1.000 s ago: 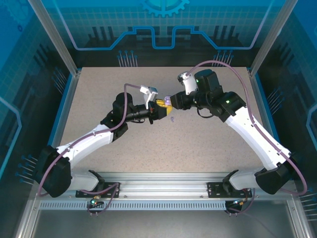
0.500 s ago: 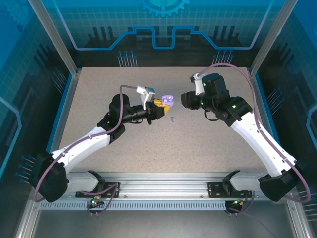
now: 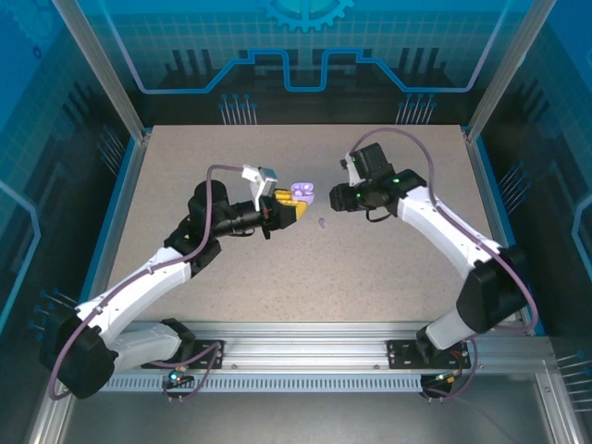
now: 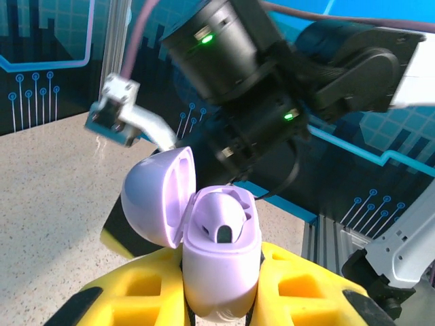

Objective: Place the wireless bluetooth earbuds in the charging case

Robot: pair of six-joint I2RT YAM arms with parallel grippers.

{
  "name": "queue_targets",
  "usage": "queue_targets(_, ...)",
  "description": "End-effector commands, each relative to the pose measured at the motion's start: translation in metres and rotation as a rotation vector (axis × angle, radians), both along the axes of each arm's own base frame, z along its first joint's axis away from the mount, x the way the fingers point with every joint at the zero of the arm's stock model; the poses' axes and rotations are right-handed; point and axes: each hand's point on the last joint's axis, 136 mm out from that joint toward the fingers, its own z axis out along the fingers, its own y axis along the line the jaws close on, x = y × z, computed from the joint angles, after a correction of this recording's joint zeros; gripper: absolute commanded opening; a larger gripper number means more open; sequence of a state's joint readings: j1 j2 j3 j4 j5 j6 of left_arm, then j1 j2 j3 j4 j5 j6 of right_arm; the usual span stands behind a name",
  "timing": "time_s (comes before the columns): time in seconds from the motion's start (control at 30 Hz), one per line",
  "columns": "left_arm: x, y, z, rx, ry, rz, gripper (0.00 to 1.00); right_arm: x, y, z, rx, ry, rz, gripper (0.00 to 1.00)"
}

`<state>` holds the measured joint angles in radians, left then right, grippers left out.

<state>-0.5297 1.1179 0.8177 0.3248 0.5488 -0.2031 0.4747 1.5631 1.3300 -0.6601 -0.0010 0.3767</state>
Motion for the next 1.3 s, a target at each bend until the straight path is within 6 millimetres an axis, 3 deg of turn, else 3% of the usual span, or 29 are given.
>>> queue_targets(0.0,-0.006,0.007,-0.007,0.009,0.017,-0.011,0.00,0.007,0.011,-0.026,0.007,0.084,0.041,0.45)
queue_targets(0.2,-0.006,0.017,-0.007,-0.001,0.020,0.014,0.00,0.011,0.027,-0.066,-0.070,0.213,0.145,0.44)
queue_targets(0.5,-0.007,0.023,-0.007,-0.007,0.020,0.032,0.00,0.022,0.041,-0.102,-0.166,0.315,0.258,0.42)
queue_targets(0.9,-0.007,0.024,-0.006,-0.012,0.015,0.034,0.00,0.026,0.044,-0.134,-0.256,0.425,0.304,0.39)
queue_targets(1.23,-0.006,0.024,-0.005,-0.013,0.011,0.035,0.00,0.030,0.050,-0.141,-0.290,0.442,0.317,0.38)
queue_targets(1.27,-0.006,0.024,-0.006,-0.011,0.012,0.034,0.00,0.029,0.049,-0.153,-0.303,0.466,0.317,0.38)
